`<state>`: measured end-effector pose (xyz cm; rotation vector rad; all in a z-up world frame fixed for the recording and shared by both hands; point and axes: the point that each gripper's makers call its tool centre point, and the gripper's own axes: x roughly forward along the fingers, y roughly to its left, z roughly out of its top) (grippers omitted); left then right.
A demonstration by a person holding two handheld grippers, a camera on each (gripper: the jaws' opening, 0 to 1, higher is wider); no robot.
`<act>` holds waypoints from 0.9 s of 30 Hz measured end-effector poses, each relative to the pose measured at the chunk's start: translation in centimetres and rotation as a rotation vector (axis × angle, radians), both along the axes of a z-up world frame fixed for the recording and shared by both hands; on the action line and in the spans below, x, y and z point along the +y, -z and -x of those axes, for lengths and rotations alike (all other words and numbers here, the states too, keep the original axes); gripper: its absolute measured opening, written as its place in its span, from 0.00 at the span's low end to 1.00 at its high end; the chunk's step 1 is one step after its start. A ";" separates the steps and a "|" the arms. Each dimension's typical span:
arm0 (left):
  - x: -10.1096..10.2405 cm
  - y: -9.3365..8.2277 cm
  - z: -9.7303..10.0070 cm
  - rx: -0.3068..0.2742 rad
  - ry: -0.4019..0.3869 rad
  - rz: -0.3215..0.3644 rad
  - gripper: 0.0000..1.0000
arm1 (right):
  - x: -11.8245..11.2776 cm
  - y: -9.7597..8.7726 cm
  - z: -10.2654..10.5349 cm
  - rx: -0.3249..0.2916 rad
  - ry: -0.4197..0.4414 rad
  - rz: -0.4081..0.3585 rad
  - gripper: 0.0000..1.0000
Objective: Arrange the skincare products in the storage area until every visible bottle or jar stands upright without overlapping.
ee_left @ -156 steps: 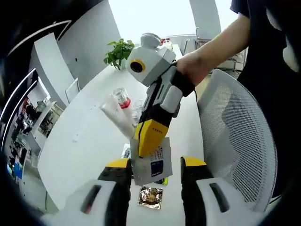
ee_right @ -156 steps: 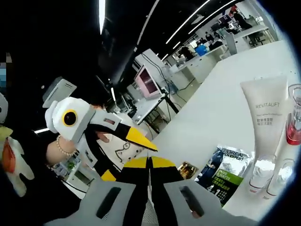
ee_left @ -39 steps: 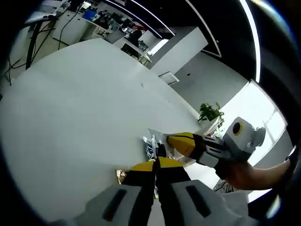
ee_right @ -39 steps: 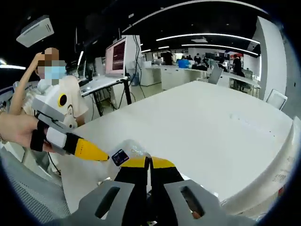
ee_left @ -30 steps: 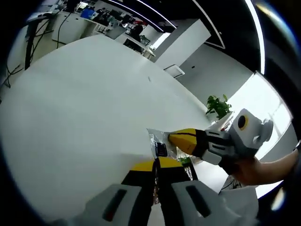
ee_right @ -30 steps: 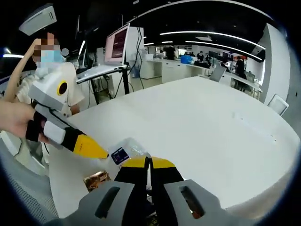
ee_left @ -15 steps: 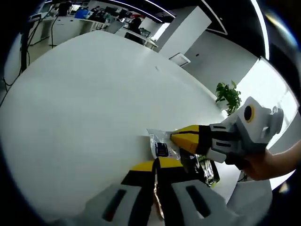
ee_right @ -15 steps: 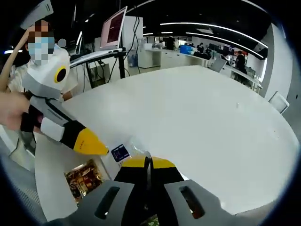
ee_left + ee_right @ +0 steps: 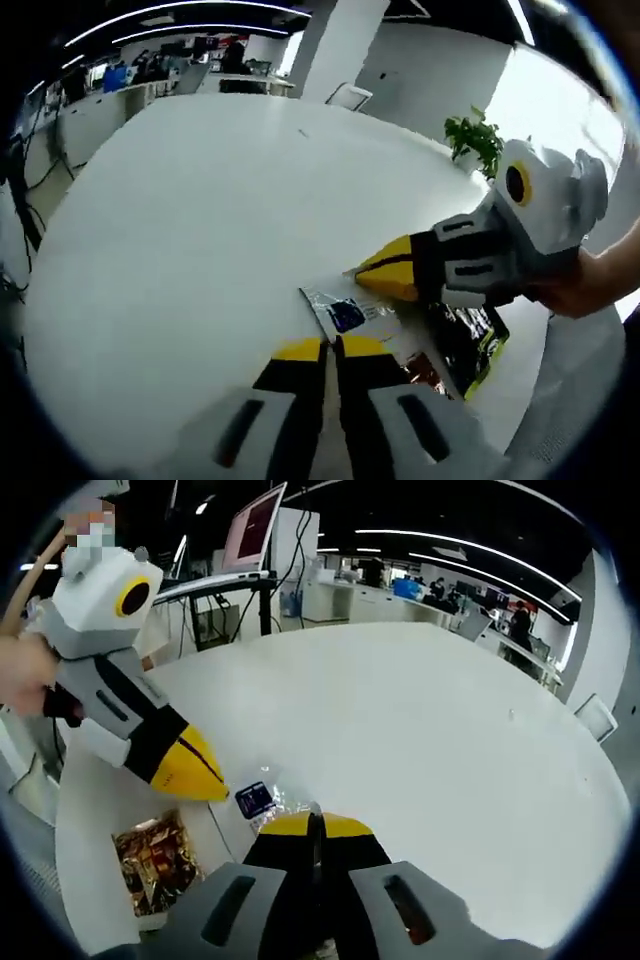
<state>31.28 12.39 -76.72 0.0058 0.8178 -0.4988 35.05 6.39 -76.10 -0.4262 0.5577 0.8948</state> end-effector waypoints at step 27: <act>-3.9 -0.3 -2.0 -0.169 0.277 -0.199 0.17 | 0.4 -2.0 -0.1 -0.151 -0.113 0.043 0.16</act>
